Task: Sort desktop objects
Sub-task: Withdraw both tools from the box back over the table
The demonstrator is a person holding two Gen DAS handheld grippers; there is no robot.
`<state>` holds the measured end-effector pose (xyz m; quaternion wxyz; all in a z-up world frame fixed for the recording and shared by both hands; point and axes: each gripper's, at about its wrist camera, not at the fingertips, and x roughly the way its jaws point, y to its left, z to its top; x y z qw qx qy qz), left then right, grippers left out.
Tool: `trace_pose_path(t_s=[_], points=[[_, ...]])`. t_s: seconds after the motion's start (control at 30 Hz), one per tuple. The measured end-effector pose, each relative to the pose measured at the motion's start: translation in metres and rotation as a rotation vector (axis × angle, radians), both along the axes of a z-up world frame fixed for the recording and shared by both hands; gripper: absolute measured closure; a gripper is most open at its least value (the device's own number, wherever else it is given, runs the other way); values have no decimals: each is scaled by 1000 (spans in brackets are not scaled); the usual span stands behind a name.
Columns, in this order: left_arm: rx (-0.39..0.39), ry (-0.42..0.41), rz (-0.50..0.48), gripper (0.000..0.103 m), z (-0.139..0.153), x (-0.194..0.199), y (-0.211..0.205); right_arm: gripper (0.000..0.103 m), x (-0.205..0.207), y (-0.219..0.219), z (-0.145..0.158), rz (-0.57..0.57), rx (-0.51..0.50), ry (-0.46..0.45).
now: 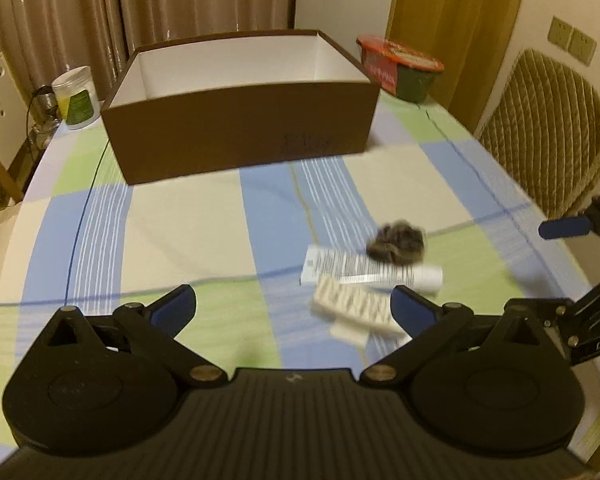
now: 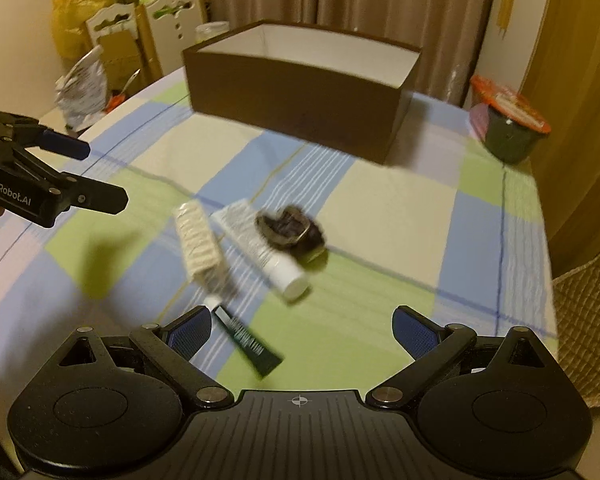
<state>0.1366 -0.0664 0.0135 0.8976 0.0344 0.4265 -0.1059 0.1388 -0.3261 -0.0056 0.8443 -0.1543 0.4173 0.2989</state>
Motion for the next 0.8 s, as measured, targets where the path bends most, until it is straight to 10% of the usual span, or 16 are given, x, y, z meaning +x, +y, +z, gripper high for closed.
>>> trace_pose_path(t_s=[0.8], points=[[-13,35,-138,1,-13,-78,11,4,-78,11,-18,-126,-111,96]])
